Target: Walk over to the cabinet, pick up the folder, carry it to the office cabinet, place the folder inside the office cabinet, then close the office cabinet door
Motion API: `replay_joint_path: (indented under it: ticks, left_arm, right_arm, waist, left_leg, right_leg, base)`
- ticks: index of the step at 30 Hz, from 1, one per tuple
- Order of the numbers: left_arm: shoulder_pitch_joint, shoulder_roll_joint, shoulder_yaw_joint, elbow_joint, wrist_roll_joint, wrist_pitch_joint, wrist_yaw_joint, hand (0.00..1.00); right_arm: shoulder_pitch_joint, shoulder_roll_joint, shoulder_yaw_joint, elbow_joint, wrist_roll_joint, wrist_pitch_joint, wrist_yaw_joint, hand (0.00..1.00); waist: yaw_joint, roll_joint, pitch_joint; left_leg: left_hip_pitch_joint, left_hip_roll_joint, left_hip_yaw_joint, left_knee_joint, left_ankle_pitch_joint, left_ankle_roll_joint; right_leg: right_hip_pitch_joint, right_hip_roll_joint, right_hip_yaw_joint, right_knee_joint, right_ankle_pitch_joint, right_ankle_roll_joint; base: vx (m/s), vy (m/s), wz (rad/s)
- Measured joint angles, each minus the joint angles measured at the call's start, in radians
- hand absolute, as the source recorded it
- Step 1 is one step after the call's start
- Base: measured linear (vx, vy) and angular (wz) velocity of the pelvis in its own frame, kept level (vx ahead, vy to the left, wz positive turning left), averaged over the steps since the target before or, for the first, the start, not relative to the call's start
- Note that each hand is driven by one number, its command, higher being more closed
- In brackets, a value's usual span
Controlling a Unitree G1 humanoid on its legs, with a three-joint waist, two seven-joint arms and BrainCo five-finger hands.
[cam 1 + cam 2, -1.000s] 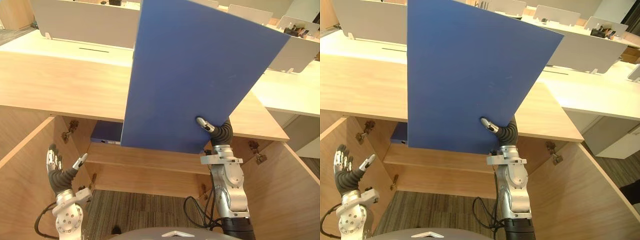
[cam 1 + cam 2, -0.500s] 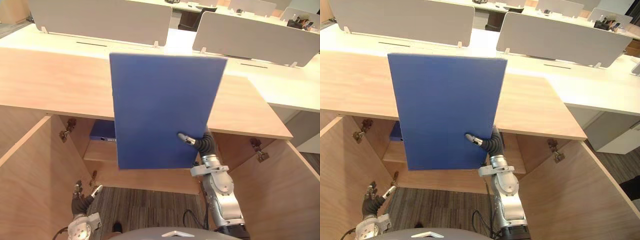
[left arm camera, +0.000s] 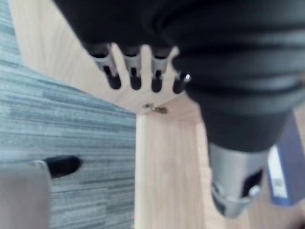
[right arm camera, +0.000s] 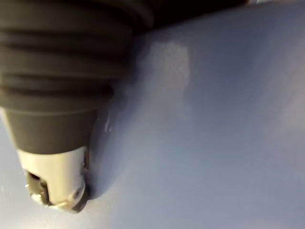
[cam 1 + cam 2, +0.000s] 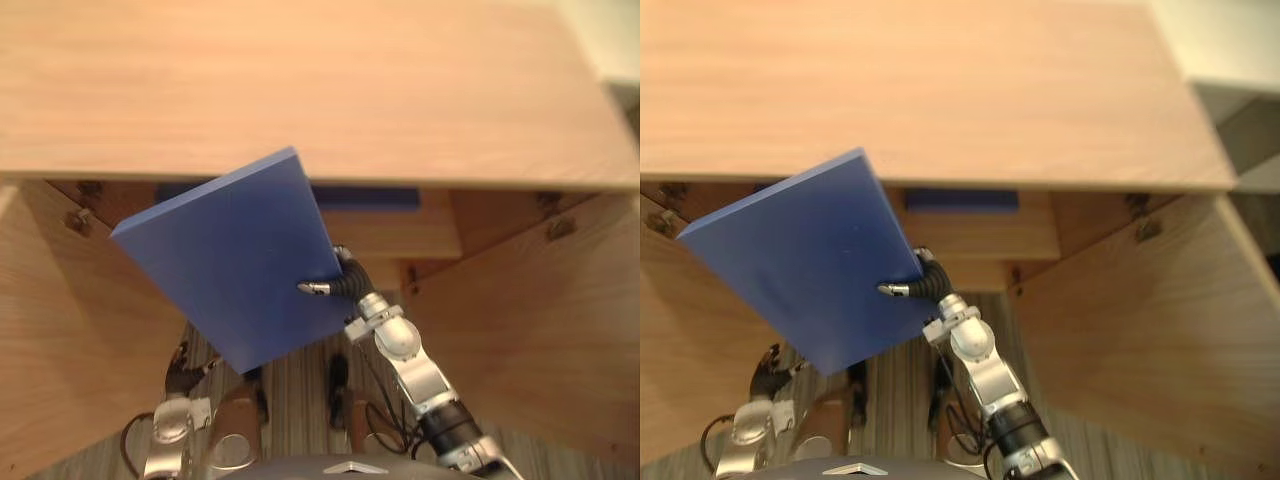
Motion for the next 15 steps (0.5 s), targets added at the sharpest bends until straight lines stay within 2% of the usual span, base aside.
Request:
replay_joint_path:
  ticks: [1, 2, 4, 10, 15]
  left_arm:
    - [-0.015, 0.000, -0.006, -0.008, 0.005, 0.000, 0.003, 0.00]
    - [-0.018, -0.001, -0.006, -0.017, 0.005, -0.002, 0.004, 0.00]
    - [-0.028, -0.007, -0.005, -0.059, 0.005, -0.008, 0.004, 0.00]
    - [-0.039, -0.050, -0.005, -0.179, 0.005, -0.010, 0.006, 0.00]
    - [-0.082, -0.050, -0.006, -0.253, 0.004, -0.011, 0.011, 0.00]
  right_arm:
    - [-0.011, -0.002, 0.011, -0.003, -0.004, 0.001, 0.000, 1.00]
    - [-0.014, -0.002, 0.016, -0.004, -0.008, 0.004, -0.003, 1.00]
    - [-0.012, 0.006, 0.019, -0.026, -0.013, 0.032, -0.031, 1.00]
    - [-0.065, 0.002, -0.028, -0.196, -0.031, 0.046, -0.100, 1.00]
    - [-0.116, 0.007, -0.089, -0.239, -0.018, 0.041, -0.147, 1.00]
  waist:
    - [0.001, 0.012, 0.014]
    - [0.003, 0.015, 0.021]
    - [0.013, 0.016, 0.037]
    - [0.032, 0.032, 0.096]
    - [0.052, 0.036, 0.123]
  left_leg:
    - [-0.053, 0.012, -0.001, 0.047, -0.019, 0.002]
    - [-0.076, 0.016, -0.002, 0.067, -0.032, -0.004]
    - [-0.181, 0.040, 0.009, 0.161, -0.070, 0.007]
    - [-0.409, 0.112, 0.038, 0.349, -0.109, 0.010]
    - [-0.558, 0.137, 0.024, 0.469, -0.139, 0.007]
  right_leg:
    - [-0.057, -0.001, 0.004, 0.060, -0.021, -0.001]
    - [-0.083, -0.003, 0.005, 0.088, -0.034, -0.002]
    - [-0.200, -0.009, 0.009, 0.198, -0.089, -0.009]
    - [-0.434, -0.023, -0.003, 0.399, -0.144, -0.025]
    - [-0.582, -0.027, 0.001, 0.527, -0.186, -0.031]
  base:
    - [-0.20, 0.058, -0.10]
    - [-0.16, 0.022, -0.03]
    - [-0.17, -0.005, 0.01]
    - [-0.10, -0.032, -0.01]
    - [-0.03, -0.021, -0.02]
